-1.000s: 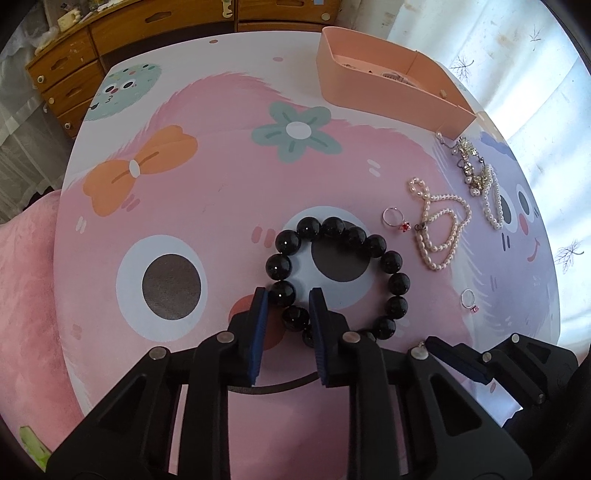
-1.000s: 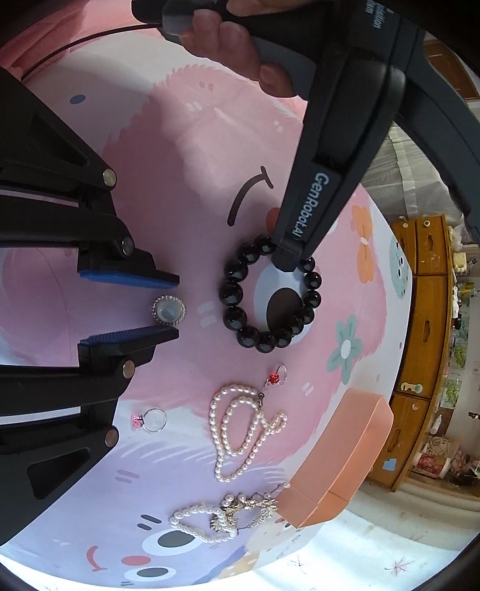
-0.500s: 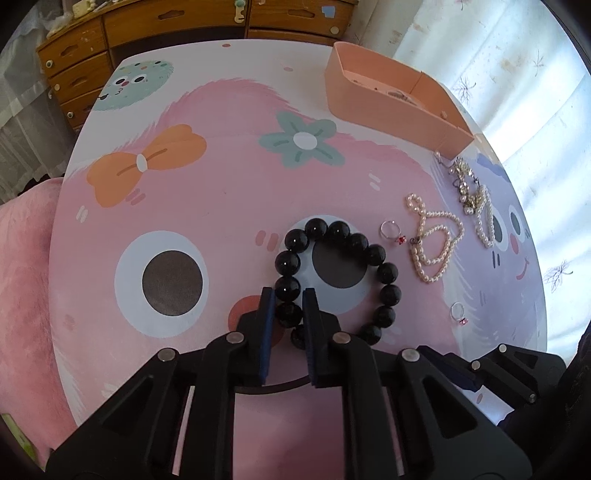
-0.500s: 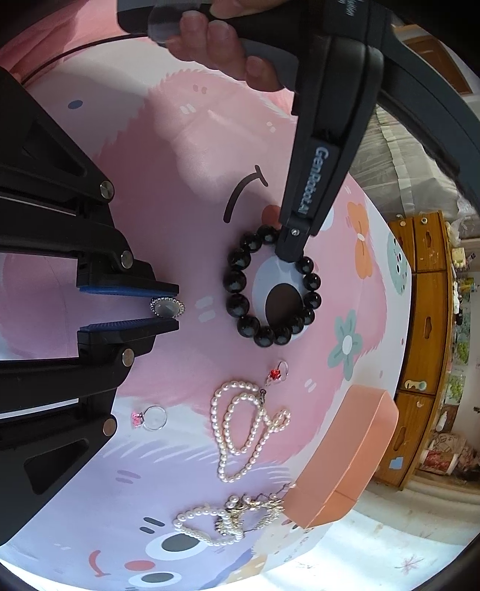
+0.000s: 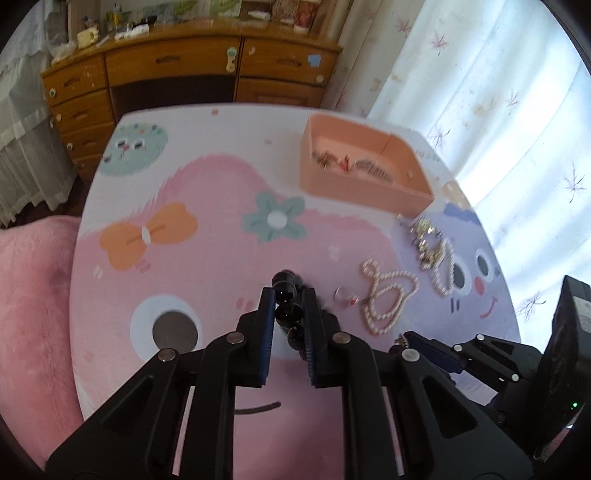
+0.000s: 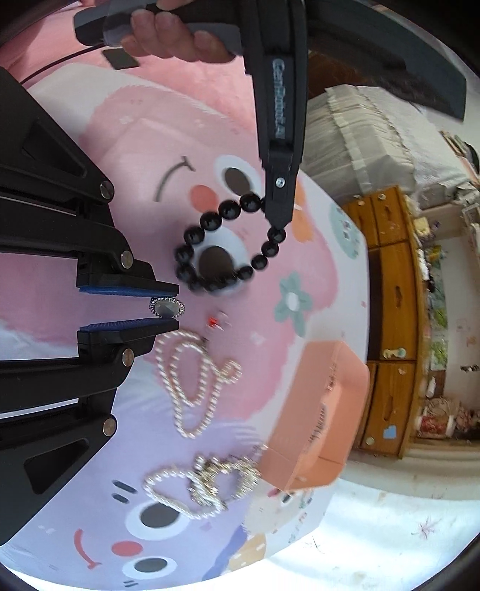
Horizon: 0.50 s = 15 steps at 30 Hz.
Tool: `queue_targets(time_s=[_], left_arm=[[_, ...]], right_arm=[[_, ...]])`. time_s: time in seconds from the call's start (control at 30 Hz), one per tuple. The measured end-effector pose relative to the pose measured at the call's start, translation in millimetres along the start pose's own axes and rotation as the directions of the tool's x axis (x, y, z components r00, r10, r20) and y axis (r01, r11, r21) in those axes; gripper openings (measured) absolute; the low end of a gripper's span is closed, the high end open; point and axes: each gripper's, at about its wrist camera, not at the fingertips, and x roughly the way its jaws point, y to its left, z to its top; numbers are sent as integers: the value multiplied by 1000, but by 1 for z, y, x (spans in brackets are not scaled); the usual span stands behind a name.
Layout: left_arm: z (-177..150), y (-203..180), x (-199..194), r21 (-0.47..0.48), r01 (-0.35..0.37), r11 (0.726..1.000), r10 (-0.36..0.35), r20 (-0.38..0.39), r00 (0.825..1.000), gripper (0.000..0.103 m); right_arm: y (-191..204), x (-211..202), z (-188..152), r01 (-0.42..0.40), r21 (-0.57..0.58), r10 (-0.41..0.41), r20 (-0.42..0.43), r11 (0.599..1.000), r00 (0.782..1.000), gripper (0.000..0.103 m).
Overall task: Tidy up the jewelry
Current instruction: 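Carry the bracelet and brooch into the pink box and open both tools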
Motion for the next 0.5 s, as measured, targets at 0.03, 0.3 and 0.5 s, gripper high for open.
queue_targets(time_s=[0.03, 0.3, 0.5], left_arm=[[5, -3, -6, 3, 5, 1000, -5, 20, 1000, 12], [47, -21, -35, 30, 40, 999, -43, 136, 990, 12], [78, -36, -41, 24, 79, 997, -83, 206, 975, 12]], right_arm=[[-3, -2, 5, -1, 11, 1, 12, 1000, 1000, 11], [-31, -16, 52, -48, 108, 34, 128, 993, 991, 11], [-54, -28, 84, -69, 143, 43, 181, 987, 983, 11]])
